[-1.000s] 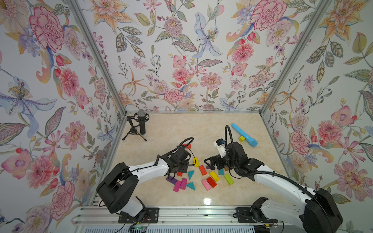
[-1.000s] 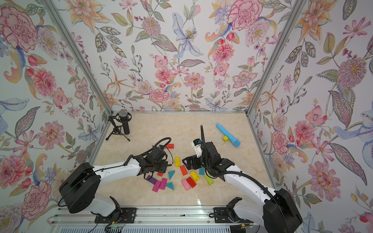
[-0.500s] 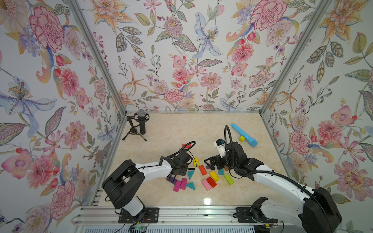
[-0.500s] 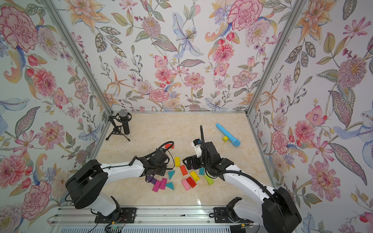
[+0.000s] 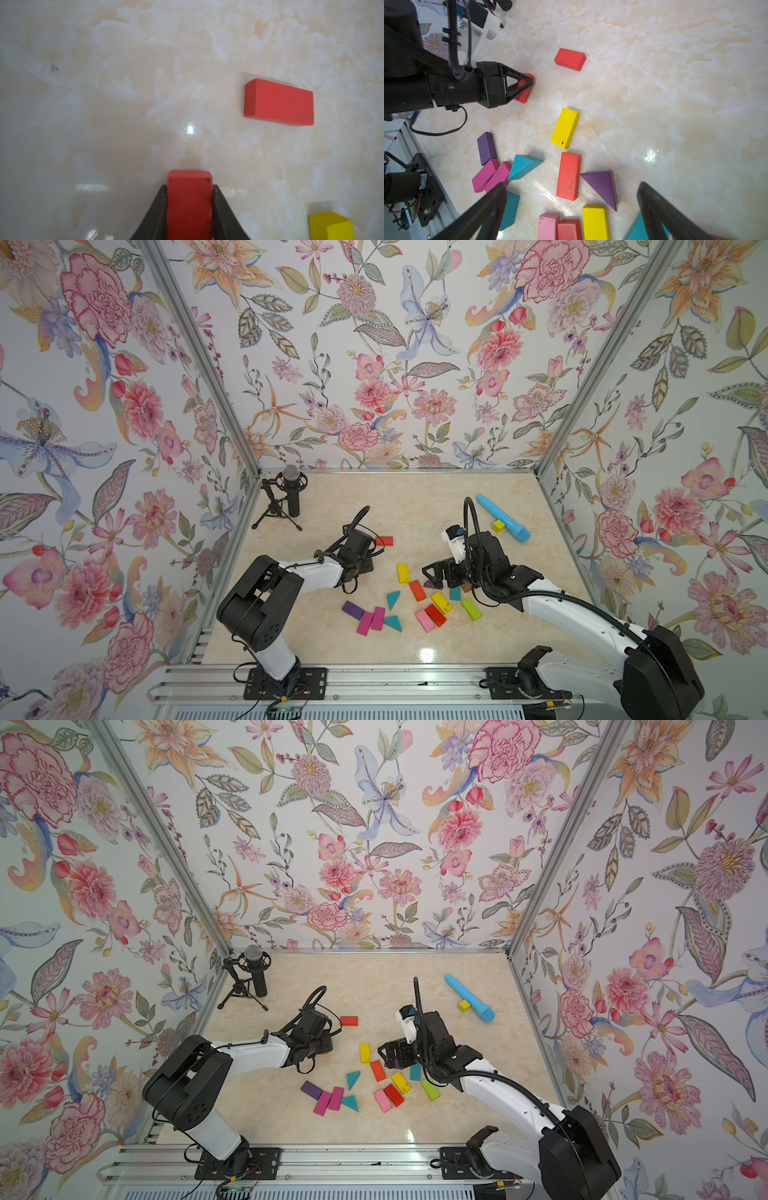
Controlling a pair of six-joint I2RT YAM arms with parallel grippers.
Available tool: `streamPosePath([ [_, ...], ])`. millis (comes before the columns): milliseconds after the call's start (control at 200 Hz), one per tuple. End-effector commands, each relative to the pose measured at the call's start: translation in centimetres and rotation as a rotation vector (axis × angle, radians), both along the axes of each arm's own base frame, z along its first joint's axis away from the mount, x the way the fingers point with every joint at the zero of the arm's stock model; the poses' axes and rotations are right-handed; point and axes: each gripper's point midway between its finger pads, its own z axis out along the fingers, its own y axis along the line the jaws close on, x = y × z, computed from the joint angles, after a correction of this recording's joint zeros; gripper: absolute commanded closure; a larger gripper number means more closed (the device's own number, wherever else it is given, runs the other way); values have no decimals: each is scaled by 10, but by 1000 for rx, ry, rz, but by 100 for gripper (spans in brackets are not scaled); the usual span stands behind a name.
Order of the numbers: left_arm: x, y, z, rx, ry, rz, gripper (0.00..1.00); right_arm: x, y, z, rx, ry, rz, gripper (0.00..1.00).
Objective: Assemble a piece of candy with building blocks
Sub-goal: Pick up the building block from the center of the board, then place the building block at the center of the board, then adjust the building block at the center of the board.
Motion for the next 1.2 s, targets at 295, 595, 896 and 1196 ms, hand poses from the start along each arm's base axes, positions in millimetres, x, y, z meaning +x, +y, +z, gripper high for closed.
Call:
streamPosePath([
  [295, 19, 11, -3, -21, -19, 48, 31, 9, 0, 8, -12, -27, 8, 0],
  [595, -23, -1, -5, -61, 3, -27, 30, 7, -2, 2, -19, -14, 7, 0],
  [896, -15, -36, -16, -152, 10, -79, 31, 6, -5, 6, -9, -24, -5, 0],
  [1196, 9, -58, -9, -194, -15, -93, 33, 8, -6, 1, -20, -13, -8, 0],
])
